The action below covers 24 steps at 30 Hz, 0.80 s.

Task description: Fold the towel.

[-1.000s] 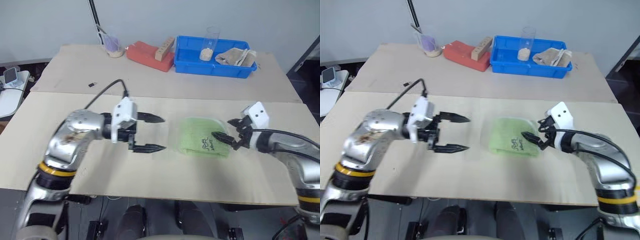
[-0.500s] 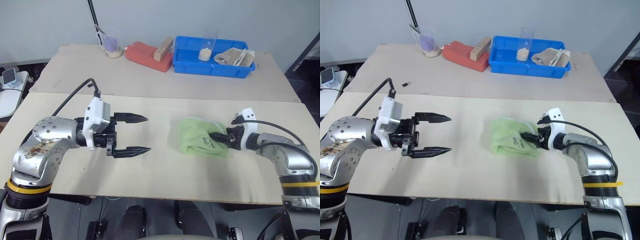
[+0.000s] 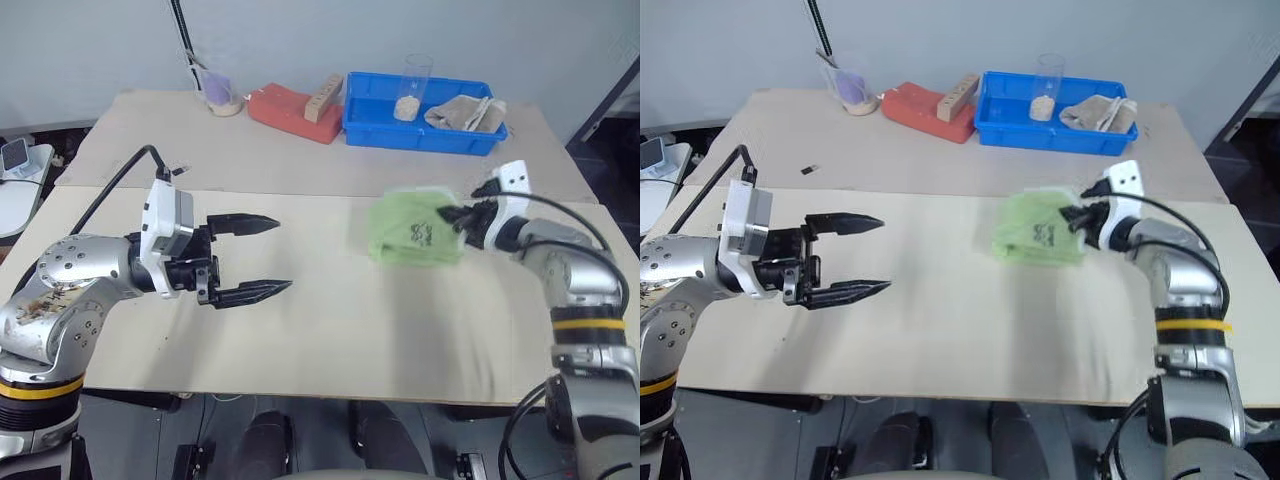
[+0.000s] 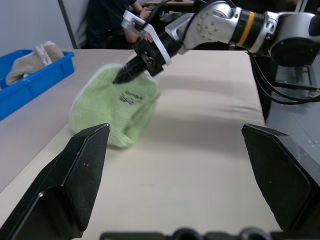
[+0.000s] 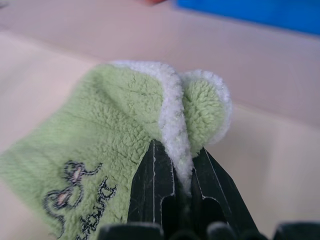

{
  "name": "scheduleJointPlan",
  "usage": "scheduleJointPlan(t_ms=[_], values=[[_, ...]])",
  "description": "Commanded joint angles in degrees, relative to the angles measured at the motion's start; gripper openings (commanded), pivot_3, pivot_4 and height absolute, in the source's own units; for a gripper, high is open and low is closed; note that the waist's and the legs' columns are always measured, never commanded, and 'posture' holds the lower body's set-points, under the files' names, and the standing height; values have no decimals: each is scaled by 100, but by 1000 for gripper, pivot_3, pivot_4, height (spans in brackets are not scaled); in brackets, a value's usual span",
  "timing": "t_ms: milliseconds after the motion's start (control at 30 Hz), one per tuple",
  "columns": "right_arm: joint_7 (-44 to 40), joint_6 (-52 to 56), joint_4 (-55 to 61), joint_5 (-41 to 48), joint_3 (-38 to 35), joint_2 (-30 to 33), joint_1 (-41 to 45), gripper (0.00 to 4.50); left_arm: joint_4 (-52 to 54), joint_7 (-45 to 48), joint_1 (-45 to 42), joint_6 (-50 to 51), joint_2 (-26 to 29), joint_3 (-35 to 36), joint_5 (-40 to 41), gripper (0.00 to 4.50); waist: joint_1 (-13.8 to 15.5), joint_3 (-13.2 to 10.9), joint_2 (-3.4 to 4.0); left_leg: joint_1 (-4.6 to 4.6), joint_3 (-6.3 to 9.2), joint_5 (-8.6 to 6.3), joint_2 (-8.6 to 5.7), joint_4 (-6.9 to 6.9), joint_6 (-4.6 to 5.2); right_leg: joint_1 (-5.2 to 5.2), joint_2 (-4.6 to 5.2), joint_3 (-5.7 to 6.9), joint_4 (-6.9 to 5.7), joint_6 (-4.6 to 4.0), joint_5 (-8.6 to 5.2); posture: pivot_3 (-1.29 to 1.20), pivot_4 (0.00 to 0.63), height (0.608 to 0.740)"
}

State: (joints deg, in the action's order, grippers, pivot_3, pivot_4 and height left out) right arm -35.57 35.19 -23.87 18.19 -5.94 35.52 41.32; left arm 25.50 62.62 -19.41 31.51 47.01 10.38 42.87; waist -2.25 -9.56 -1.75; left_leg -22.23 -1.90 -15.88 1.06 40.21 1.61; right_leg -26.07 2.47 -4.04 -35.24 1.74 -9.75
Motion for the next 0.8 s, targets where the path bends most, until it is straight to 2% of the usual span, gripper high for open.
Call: scheduleJointPlan(t_ms=[33, 100, 267, 433, 467, 633, 800], values=[[131, -117, -685, -171, -118, 13, 217, 17, 38, -40, -141, 4, 85, 30, 24, 4500, -3, 0, 0, -1, 0, 0, -1, -4, 0, 0, 1, -1, 4, -2, 1, 0, 150, 714], [167, -170, -928, -240, -107, -34, 294, 856, 4, -51, -163, 77, 117, -11, 24, 4500, -10, 0, 0, -2, 0, 0, -2, -13, 0, 0, 2, -1, 11, -3, 2, 0, 150, 714], [206, -134, -843, -179, -246, -106, 316, 2581, 2, -168, -69, 54, 114, 35, -52, 4500, -47, 0, 0, -2, 0, 0, -1, -25, 0, -5, 2, -3, 13, -3, 2, 0, 150, 714], [197, 429, 200, 131, -609, 92, 110, 4302, -19, -330, 301, -31, 225, 315, -259, 4500, -46, 0, 1, 3, 0, 0, 0, -30, 0, -7, 1, -4, 8, -3, 2, 0, 150, 714], [153, 556, 530, 187, -683, 214, 27, 4485, -74, -413, 404, -89, 260, 439, -364, 4500, -36, -1, 2, 2, 0, 0, 1, -30, 0, -7, 1, -3, 7, -2, 1, 0, 150, 714], [-747, 85, 1904, 30, -448, 1238, -653, 4485, -396, -927, 900, -486, 543, 1058, -1244, 4500, 21, -1, 3, 0, 2, 0, -1, -33, 0, -9, 5, 3, 11, 4, -4, 0, 150, 714], [-2123, -207, 2817, 369, -368, 2052, -1342, 4485, -334, -547, 1903, -115, 1092, 1653, -1306, 4500, -35, -1, 3, 6, -10, 0, 6, -36, 0, -9, 8, 0, 17, 38, -26, 0, 150, 714]])
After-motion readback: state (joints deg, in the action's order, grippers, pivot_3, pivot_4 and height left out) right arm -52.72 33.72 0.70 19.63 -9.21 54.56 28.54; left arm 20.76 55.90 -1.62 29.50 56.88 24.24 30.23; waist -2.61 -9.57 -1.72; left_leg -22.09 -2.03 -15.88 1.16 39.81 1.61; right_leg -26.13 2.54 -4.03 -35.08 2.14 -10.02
